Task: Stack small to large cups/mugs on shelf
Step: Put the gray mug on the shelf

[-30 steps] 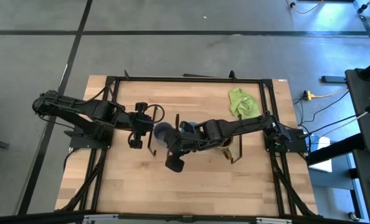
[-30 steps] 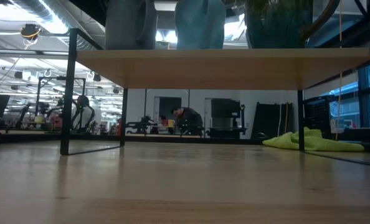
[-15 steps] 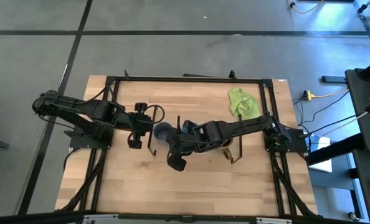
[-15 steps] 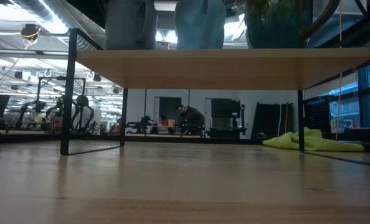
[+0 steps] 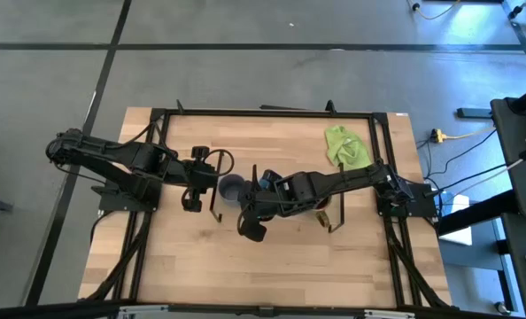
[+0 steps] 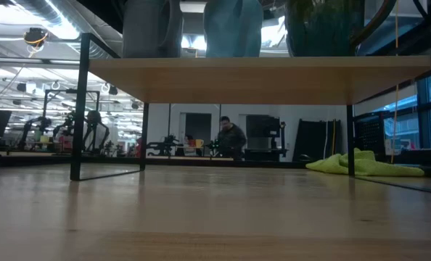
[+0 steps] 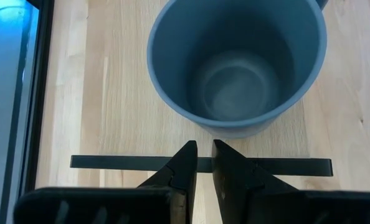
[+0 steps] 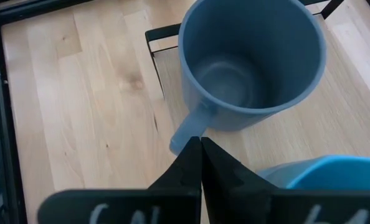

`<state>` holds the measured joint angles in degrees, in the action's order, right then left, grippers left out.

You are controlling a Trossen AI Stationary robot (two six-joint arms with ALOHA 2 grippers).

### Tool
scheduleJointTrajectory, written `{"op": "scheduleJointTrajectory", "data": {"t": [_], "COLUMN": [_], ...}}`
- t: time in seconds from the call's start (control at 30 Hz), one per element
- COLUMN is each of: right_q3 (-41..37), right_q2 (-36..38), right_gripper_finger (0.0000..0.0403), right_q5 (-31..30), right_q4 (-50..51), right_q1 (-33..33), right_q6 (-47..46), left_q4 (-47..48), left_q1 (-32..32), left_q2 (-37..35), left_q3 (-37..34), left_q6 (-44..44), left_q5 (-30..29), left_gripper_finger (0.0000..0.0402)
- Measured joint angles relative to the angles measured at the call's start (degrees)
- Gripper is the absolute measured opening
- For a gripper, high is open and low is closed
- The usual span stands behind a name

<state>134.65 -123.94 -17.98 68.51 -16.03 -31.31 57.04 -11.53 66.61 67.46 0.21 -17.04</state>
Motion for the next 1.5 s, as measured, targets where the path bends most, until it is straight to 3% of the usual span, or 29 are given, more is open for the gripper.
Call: {"op": "scheduleJointTrajectory", "data": {"t": [1.5], "right_q3": [0.02], "right_q2": [-2.78], "right_gripper_finger": [0.0], "right_q5": [3.06], "right_q4": [-1.79], "right_q1": [1.9], "right_q6": [0.24], "left_q4": [-0.07], "left_q1": [0.04], "left_q2": [-0.01], "left_q3": [0.07], "left_q6": [1.86], "left_q5": [-0.04], "left_gripper_finger": [0.0045]}}
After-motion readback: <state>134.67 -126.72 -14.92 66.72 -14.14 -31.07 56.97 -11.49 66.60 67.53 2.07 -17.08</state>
